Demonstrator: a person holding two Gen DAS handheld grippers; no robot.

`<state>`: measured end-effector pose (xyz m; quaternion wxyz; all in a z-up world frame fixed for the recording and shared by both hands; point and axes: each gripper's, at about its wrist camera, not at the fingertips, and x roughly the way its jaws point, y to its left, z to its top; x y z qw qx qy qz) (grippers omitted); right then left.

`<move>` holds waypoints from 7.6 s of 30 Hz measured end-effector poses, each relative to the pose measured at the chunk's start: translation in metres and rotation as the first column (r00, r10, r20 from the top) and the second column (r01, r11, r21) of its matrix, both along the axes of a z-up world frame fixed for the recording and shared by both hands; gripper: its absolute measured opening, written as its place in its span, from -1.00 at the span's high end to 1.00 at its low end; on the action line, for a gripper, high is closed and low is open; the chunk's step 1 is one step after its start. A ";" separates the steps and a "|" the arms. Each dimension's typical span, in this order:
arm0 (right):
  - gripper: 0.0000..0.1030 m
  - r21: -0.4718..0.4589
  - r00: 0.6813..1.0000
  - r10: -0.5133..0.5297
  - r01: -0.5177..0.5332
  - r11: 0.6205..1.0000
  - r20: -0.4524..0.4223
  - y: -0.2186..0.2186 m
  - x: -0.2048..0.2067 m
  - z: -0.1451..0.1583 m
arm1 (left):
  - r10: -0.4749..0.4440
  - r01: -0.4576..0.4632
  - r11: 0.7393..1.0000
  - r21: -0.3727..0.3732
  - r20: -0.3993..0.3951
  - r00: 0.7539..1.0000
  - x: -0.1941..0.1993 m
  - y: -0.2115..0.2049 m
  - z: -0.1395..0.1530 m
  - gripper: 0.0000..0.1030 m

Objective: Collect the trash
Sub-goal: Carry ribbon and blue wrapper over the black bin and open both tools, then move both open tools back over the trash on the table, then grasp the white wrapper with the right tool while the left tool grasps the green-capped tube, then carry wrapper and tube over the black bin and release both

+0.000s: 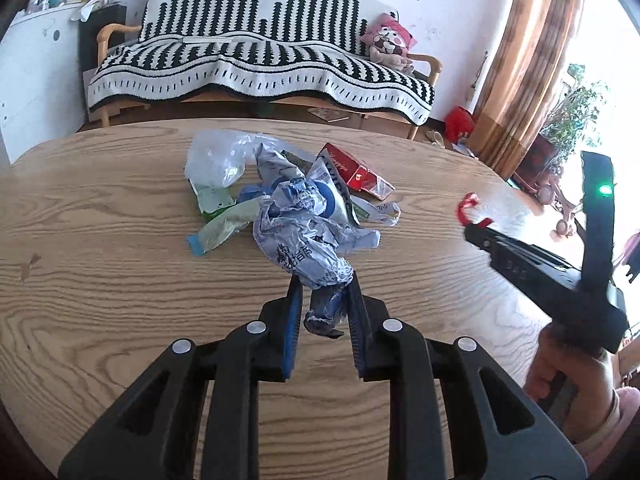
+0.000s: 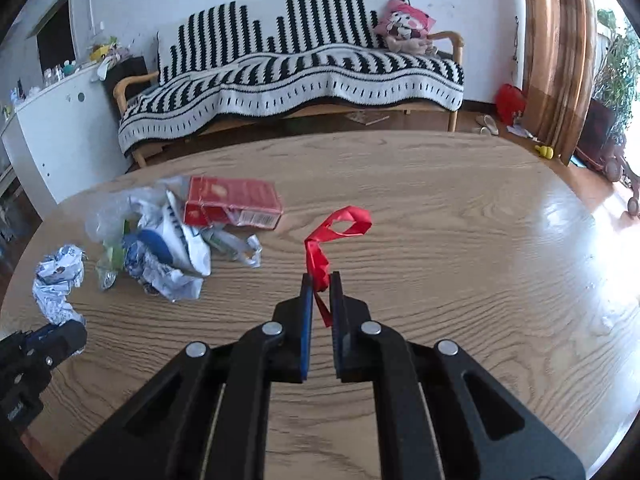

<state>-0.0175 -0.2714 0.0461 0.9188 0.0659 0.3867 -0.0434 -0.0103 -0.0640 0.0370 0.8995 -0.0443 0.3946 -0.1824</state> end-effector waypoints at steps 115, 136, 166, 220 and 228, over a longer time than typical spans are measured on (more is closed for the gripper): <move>-0.87 0.562 0.981 -0.117 0.186 0.806 -0.157 0.003 0.092 -0.033 | -0.017 0.027 0.998 0.058 -0.170 0.985 0.114 0.077 -0.045 0.87; -0.87 0.669 0.971 -0.130 0.231 0.706 -0.199 -0.012 0.099 -0.046 | -0.005 0.009 0.999 0.033 -0.109 0.994 0.096 0.077 -0.023 -0.78; 0.70 0.465 0.982 0.152 -0.084 0.882 -0.112 0.015 0.081 -0.062 | 0.170 -0.137 0.971 0.194 -0.167 0.971 0.086 0.094 -0.044 -0.85; 0.73 0.588 0.808 -0.561 0.546 0.596 -0.181 -0.255 -0.464 -0.106 | -0.598 0.661 0.749 -0.030 -0.460 0.656 -0.275 -0.282 -0.103 0.77; 0.73 0.613 0.825 -0.517 0.534 0.582 -0.228 -0.256 -0.456 -0.135 | -0.581 0.659 0.752 0.016 -0.458 0.673 -0.265 -0.288 -0.102 0.77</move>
